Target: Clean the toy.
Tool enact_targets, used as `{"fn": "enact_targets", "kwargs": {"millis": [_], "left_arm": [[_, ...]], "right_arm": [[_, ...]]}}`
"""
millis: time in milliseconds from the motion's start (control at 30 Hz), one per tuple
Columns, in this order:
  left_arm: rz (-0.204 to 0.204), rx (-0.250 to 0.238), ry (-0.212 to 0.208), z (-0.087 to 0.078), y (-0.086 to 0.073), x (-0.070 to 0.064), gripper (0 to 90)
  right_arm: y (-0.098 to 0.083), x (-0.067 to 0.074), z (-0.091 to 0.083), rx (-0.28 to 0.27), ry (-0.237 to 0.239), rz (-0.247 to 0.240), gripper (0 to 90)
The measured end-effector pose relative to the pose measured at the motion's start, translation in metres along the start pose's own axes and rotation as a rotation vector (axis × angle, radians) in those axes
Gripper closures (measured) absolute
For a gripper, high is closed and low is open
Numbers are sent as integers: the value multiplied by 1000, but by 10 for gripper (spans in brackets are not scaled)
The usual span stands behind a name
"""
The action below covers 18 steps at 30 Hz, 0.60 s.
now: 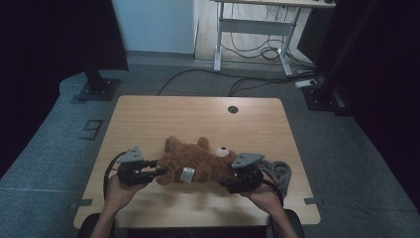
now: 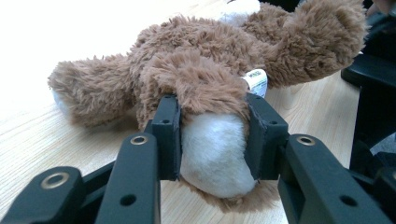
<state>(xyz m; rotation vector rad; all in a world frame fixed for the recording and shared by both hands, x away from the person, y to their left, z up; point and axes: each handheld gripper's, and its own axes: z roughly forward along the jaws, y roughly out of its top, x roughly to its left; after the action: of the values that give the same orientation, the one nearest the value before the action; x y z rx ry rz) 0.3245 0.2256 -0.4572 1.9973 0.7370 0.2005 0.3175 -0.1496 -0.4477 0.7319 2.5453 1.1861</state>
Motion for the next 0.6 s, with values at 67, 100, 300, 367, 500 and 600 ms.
{"fn": "enact_targets", "kwargs": {"millis": [67,100,300,367,500,600], "left_arm": [[0,0,0,0,1,0,605],[0,-1,0,0,1,0,605],[-1,-1,-2,0,2,1,605],[-2,-3,-2,0,2,1,605],[-4,-7,-2,0,2,1,605],[-7,-12,-2,0,2,1,605]], "right_arm": [[4,5,7,-9,26,-12,278],[6,7,11,-13,38,-18,272],[16,18,31,-33,87,-65,253],[19,23,37,-36,95,-86,254],[23,27,44,-41,78,-110,352],[26,28,44,-49,61,-122,487]]}}
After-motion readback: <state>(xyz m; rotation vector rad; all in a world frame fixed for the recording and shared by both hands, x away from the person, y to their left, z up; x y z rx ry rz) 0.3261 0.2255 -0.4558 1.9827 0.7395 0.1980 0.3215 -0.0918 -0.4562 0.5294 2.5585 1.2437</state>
